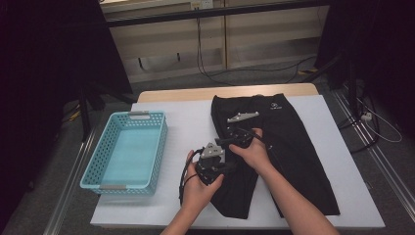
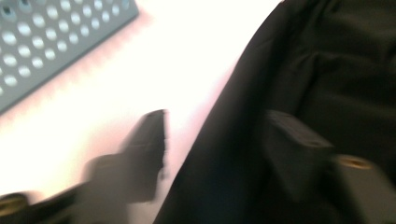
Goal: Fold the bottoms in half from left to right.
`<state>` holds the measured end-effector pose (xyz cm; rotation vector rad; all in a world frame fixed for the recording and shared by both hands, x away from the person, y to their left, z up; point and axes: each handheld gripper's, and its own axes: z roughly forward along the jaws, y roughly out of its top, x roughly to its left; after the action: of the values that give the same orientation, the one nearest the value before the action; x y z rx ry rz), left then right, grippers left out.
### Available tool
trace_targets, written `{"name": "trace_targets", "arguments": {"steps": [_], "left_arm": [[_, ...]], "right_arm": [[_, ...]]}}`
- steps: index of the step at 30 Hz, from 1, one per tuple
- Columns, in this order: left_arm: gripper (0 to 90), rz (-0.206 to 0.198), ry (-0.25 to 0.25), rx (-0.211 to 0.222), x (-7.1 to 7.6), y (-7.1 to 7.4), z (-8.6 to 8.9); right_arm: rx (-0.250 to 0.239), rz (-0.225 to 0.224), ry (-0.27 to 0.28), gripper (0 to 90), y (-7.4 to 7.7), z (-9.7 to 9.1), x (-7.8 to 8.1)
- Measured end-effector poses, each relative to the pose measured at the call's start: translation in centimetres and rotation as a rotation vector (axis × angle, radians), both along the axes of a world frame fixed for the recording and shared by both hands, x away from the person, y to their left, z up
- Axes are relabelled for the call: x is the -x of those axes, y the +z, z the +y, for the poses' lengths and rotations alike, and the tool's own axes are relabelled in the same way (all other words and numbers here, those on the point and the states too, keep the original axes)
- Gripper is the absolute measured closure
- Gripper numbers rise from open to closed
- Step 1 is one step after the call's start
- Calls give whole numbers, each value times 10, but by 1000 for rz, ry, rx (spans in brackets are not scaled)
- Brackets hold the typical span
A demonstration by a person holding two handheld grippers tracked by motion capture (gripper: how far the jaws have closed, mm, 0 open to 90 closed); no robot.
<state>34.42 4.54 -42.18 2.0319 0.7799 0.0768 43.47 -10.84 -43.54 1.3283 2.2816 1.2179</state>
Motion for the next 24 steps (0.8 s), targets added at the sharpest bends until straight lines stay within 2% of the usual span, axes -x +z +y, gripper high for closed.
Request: {"name": "trace_targets", "arguments": {"steps": [1, 2, 4, 5, 9, 11, 14, 15, 17, 19, 20, 22, 23, 24], "left_arm": [[890, -1, 3, 5, 0, -1, 0], [890, -2, 4, 9, 0, -1, 0], [890, -2, 4, 17, 1, -1, -1], [890, -3, -1, 13, 1, -1, -1], [890, -18, -8, 22, 2, -1, -2], [890, -17, -9, 41, 3, -1, -3], [890, -12, -24, 38, 4, -2, -7], [890, -5, -29, 37, 4, -3, -9], [890, 4, -42, 29, 5, -5, -13], [889, 8, -54, 17, 6, -7, -15], [889, 11, -57, 9, 6, -8, -16], [887, 17, -56, 3, 6, -9, -17], [886, 20, -54, 4, 6, -10, -17], [886, 20, -54, 2, 5, -10, -16]], "right_arm": [[12, 8, 17, 634, -2, 1, -1], [16, 15, 21, 697, -4, 0, -2], [34, 46, 26, 887, -6, -5, -2], [41, 49, 24, 895, -6, -9, -1], [47, 10, -26, 897, 9, -35, 10], [47, -5, -55, 897, 19, -53, 21], [37, -13, -93, 897, 27, -83, 41], [34, -7, -101, 897, 27, -92, 47], [63, 12, -103, 896, 23, -104, 59], [92, 19, -88, 879, 15, -108, 66], [100, 9, -79, 831, 11, -108, 67], [145, -34, -72, 659, 6, -104, 64], [158, -61, -74, 621, 5, -100, 61], [163, -90, -76, 551, 5, -93, 52]]}}
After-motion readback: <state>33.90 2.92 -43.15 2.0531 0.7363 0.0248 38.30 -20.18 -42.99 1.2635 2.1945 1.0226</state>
